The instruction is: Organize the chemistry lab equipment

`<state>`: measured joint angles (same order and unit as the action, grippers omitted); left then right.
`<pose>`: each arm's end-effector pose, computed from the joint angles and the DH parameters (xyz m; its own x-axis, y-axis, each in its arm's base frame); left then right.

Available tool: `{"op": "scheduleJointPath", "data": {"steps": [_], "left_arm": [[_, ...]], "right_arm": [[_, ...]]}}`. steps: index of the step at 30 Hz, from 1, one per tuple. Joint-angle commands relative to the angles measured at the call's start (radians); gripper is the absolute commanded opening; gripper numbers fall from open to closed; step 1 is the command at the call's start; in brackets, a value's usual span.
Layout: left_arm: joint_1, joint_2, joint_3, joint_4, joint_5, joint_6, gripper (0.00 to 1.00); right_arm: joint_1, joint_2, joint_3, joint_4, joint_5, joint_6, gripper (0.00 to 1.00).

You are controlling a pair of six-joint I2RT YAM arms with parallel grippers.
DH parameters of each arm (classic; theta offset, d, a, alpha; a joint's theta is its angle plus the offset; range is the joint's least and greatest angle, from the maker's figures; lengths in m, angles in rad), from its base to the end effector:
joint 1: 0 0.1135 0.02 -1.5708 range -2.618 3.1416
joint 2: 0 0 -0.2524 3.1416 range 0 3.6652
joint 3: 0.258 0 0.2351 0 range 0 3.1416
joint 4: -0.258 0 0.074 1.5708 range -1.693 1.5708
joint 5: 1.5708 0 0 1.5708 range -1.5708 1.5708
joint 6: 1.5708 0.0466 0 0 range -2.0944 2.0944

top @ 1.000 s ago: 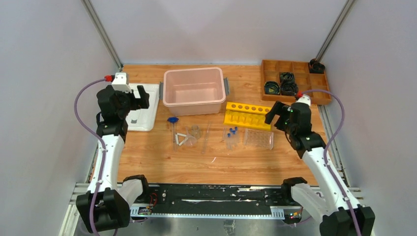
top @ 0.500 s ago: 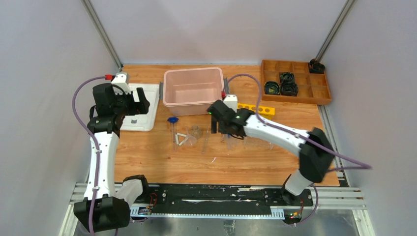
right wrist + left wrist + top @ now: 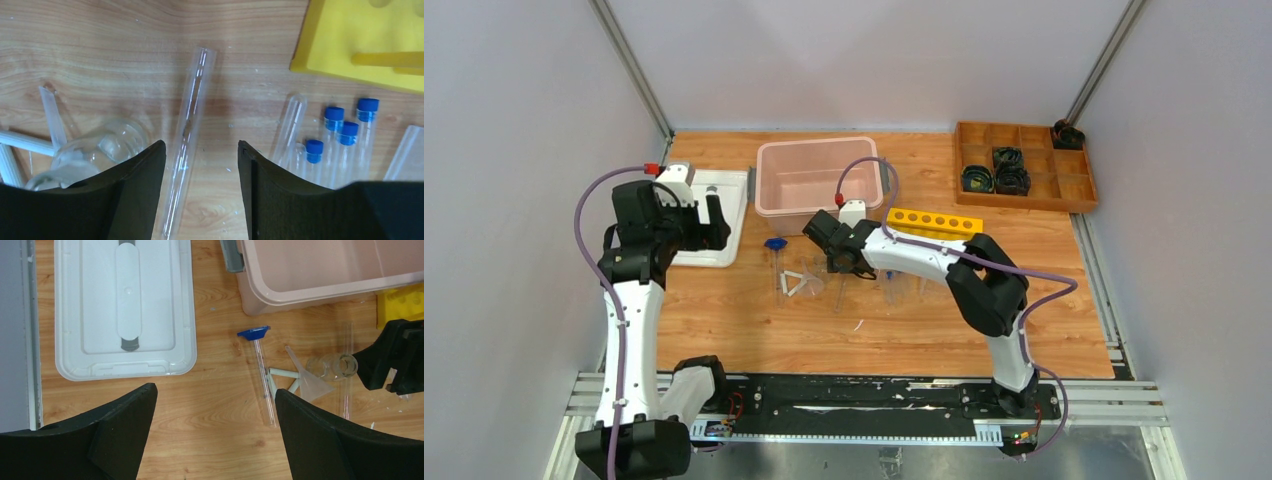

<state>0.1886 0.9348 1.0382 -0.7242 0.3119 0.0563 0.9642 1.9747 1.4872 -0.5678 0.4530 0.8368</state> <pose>0.1856 0.0209 0.3308 -0.5667 -0.0536 -0.8222 0.0988 0.9863 -0.1324 0.2478 0.3213 0.1913 -0.7894 0.0334 -0.6130 -0.0442 0.9928 0.1110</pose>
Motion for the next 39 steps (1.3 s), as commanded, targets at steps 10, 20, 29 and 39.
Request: {"op": "scheduleJointPath", "data": {"steps": [10, 20, 29, 39], "left_arm": [[0.009, -0.026, 0.060, -0.020, 0.084, 0.009, 0.94], [0.008, -0.038, 0.107, -0.038, 0.166, -0.017, 1.00], [0.006, -0.069, 0.144, -0.138, 0.343, 0.020, 1.00], [-0.061, -0.090, 0.085, -0.149, 0.553, 0.020, 0.97]], "right_arm": [[0.009, 0.093, -0.033, 0.113, 0.053, 0.077, 0.48], [0.011, -0.019, -0.197, 0.158, 0.062, 0.137, 0.21], [0.018, -0.298, -0.367, 0.241, 0.071, 0.117, 0.00], [0.092, -0.523, -0.279, 0.381, 0.031, 0.035, 0.00]]}}
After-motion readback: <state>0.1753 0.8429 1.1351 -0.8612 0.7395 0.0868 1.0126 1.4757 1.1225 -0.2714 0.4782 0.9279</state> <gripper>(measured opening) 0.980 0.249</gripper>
